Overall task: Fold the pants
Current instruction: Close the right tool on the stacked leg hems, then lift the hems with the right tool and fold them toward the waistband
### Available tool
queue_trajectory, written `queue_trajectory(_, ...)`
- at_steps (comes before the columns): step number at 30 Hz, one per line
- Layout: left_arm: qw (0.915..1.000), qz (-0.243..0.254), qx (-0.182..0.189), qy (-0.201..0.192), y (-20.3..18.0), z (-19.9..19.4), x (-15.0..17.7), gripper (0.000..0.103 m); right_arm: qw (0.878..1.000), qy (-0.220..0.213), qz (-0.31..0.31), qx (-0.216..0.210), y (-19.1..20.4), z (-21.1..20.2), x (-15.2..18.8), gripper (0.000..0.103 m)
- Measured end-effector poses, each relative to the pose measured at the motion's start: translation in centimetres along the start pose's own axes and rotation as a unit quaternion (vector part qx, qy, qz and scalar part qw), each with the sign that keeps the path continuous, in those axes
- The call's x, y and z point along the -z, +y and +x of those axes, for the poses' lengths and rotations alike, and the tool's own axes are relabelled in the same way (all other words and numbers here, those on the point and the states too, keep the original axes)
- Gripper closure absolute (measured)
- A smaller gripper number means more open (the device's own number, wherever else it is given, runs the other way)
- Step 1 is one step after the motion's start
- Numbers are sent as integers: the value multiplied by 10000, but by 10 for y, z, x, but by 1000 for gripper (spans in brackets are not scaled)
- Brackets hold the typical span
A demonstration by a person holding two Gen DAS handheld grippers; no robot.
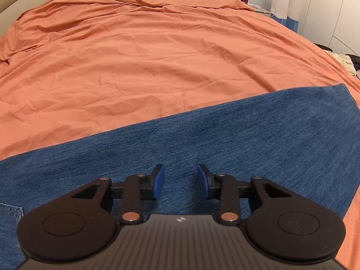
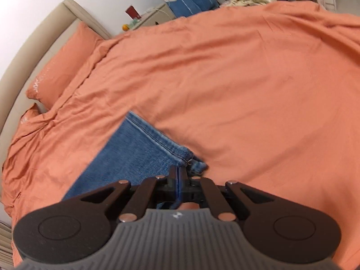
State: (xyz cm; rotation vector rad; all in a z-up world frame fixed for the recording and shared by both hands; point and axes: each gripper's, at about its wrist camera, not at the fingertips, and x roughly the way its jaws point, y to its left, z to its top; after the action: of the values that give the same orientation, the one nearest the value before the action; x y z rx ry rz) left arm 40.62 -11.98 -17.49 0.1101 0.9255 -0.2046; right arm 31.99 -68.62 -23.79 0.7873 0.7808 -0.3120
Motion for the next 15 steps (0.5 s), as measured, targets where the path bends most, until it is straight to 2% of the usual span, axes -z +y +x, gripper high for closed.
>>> queue_trajectory(2, 10000, 64, 40, -41, -4, -2, -2, 62, 10000, 47, 23, 49, -1, 1, 2, 103)
queue_trajectory(4, 9998, 146, 70, -109, -10, -4, -6, 62, 9999, 70, 122, 4, -2, -4, 2, 98)
queue_trajectory(5, 9997, 181, 98, -145, -13, -4, -8, 62, 9998, 78, 198, -68, -4, -7, 1, 84)
queue_trajectory(6, 9995, 212, 141, -179, -16, -4, -11, 62, 9995, 61, 281, -163, -7, -10, 0, 61)
queue_trajectory(7, 9994, 229, 181, -203, -19, -3, -14, 62, 9990, 60, 382, -230, -9, -13, 0, 55)
queue_trajectory(11, 9983, 176, 506, -226, -32, 7, -25, 62, 9926, 271, 1051, -547, -25, 7, 2, 56)
queue_trajectory(13, 9976, 200, 623, -234, -41, 12, -29, 62, 9894, 267, 1292, -599, -32, 20, 4, 62)
queue_trajectory(15, 9970, 318, 674, -224, -52, 18, -32, 62, 9855, 223, 1558, -641, -42, 31, 5, 75)
